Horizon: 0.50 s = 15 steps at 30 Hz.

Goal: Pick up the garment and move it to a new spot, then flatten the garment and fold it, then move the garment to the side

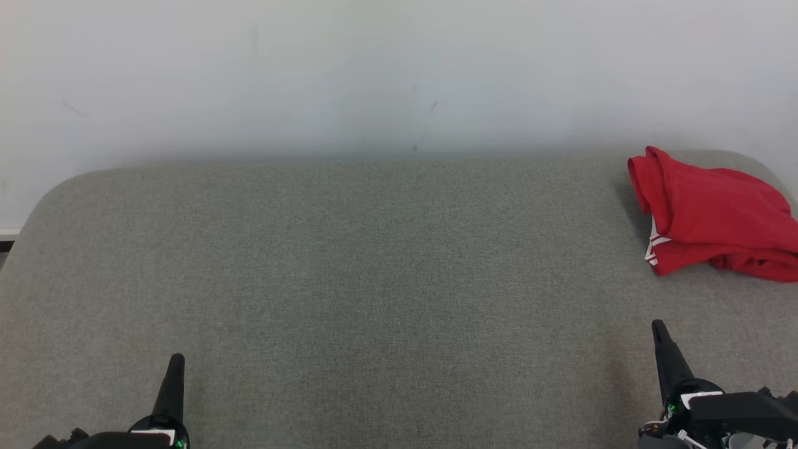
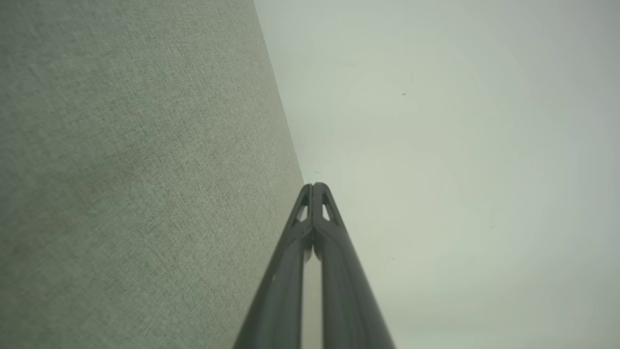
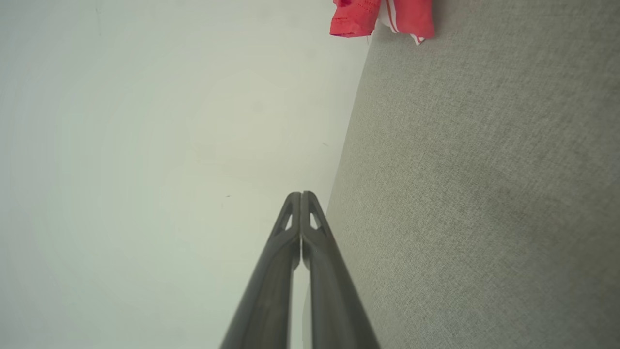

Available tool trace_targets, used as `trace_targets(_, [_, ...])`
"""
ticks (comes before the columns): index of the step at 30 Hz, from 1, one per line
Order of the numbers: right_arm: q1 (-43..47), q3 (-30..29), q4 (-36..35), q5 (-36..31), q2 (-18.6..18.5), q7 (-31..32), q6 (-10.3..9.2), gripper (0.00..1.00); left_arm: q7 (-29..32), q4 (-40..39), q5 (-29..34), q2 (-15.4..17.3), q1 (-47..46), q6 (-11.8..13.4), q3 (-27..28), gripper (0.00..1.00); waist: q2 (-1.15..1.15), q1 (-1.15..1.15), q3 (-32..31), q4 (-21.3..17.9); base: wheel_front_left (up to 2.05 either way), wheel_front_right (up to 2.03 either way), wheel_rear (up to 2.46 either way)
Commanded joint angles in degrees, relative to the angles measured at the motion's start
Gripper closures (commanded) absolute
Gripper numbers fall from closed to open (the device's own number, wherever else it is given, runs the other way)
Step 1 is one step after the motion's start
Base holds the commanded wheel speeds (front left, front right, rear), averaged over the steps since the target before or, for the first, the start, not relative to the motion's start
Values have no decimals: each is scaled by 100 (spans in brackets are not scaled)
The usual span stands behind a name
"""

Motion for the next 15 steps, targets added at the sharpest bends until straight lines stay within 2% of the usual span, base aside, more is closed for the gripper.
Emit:
trace_targets(1, [-61,-24,-10,125,14,20,4,100,38,-1,-137,-16,-88,-17,21,100,0,0,1,1,0,0,0])
trace_targets(15, [-139,-101,42,658,44,175,4,100,188,37,-693,-49,-181,-53,37,100,0,0,18,15,0,0,0])
